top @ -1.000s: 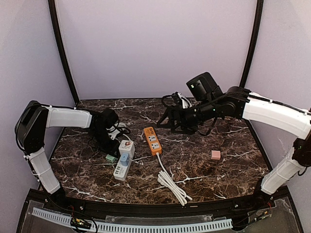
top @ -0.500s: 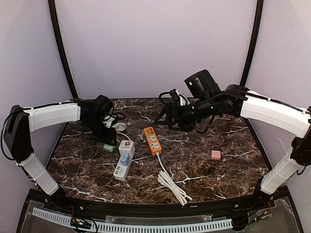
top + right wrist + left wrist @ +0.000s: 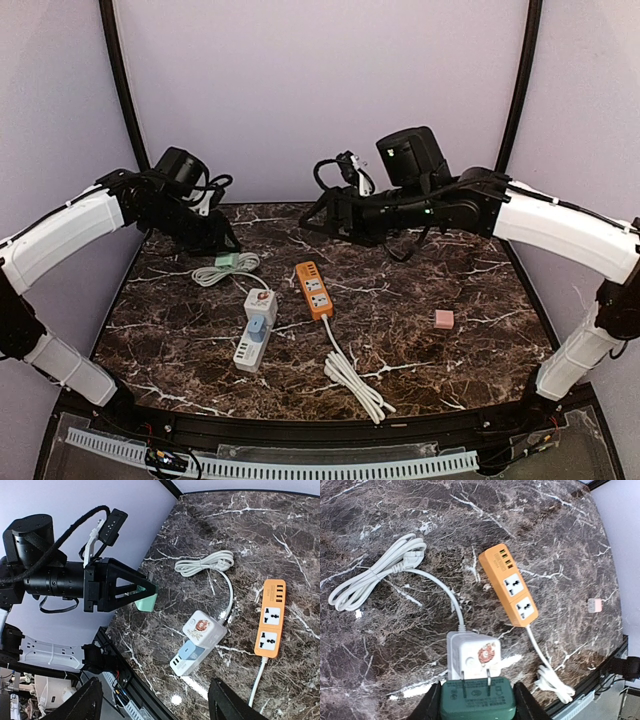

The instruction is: Insert the plug

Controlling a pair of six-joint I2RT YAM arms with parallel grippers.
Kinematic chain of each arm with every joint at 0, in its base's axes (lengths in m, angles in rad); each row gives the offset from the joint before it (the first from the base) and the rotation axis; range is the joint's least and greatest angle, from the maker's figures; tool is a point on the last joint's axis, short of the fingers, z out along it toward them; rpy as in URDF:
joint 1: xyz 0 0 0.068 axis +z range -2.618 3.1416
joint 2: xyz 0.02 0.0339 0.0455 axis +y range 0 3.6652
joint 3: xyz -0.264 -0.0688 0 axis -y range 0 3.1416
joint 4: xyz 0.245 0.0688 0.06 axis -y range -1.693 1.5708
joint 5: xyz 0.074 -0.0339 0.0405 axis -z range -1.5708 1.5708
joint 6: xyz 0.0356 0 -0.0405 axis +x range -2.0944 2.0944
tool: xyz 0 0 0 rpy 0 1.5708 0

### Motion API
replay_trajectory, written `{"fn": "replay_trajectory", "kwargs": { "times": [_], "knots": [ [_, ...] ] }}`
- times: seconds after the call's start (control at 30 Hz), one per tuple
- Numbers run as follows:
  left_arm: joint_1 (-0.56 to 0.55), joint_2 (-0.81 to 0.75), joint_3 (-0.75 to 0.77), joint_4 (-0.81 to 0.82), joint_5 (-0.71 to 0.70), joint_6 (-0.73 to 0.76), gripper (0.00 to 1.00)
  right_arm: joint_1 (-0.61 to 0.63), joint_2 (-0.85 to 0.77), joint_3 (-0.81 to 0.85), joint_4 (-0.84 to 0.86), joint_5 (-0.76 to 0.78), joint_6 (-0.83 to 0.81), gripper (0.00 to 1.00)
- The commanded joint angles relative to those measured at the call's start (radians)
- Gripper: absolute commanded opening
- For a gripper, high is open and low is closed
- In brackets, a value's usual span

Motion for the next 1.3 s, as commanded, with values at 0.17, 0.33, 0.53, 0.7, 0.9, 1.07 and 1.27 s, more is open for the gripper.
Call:
{"fn": "replay_trajectory", "kwargs": {
  "times": [0.17, 0.33, 0.53, 0.7, 0.9, 1.07, 1.27],
  "knots": [
    [0.005, -0.068, 0.108, 0.033, 0.082, -0.26, 0.04, 0.078, 0.002, 0.038, 0.196, 0.189, -0.109, 0.7],
    [0.005, -0.087, 0.107, 0.131, 0.118, -0.432, 0.01, 0.116, 0.0, 0.02, 0.275, 0.301, -0.154, 0.7],
    [0.005, -0.091, 0.116, 0.202, 0.132, -0.58, 0.01, 0.159, 0.005, -0.005, 0.373, 0.421, -0.175, 0.69],
    [0.005, -0.097, 0.107, 0.271, 0.147, -0.715, 0.01, 0.192, 0.031, -0.012, 0.448, 0.509, -0.185, 0.68],
    [0.006, -0.099, 0.084, 0.368, 0.179, -0.853, 0.01, 0.213, 0.086, 0.004, 0.52, 0.56, -0.198, 0.68],
    [0.005, -0.107, 0.052, 0.449, 0.192, -0.954, 0.01, 0.219, 0.151, 0.064, 0.526, 0.542, -0.223, 0.68],
    [0.005, -0.112, 0.042, 0.473, 0.181, -1.02, 0.01, 0.222, 0.222, 0.134, 0.528, 0.556, -0.247, 0.67]
  ]
}}
